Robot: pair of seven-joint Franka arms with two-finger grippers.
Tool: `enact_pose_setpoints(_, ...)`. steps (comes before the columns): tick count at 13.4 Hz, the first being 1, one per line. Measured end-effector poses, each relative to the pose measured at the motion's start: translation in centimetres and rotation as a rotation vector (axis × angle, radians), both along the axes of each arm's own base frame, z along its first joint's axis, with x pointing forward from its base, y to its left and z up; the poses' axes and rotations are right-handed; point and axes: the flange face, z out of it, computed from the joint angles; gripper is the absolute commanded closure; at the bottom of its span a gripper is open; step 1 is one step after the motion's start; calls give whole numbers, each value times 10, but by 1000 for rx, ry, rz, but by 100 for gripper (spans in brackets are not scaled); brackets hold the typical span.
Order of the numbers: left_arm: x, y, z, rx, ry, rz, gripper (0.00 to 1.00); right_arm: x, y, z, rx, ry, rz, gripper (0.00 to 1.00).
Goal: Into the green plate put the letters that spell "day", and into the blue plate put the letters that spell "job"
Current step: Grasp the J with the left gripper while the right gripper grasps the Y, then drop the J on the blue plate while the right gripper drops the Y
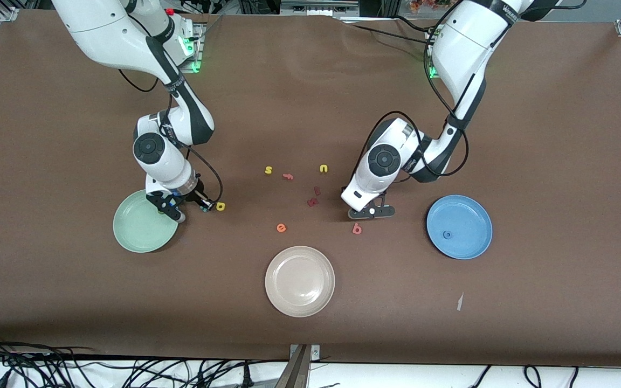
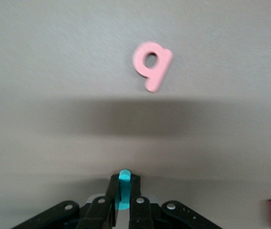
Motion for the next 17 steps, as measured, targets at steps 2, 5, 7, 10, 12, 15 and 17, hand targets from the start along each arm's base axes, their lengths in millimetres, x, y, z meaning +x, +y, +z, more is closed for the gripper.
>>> enact_pose_setpoints(2,31,36,28,37,26,-87,100,0,0,0,0,-1,0,100)
enact_pose_setpoints(5,73,111,64,21,34,-212,100,3,1,4,3,-14,6,100)
enact_pose_setpoints(7,88,155,65,4,40,-287,100,8,-4,19,-7,0,34,100)
enact_pose_setpoints(10,100,207,54,-14,55,-396,94,20,-48,70,-31,36,116,100)
enact_pose_setpoints(12,107,234,45,-27,59,-452,0,26,-94,93,-41,42,178,100)
enact_pose_setpoints(15,114,244,38,-81,45,-425,0,30,-147,88,-50,51,244,90)
enact_pose_setpoints(17,119,232,44,-128,27,-366,0,31,-163,79,-52,48,260,66)
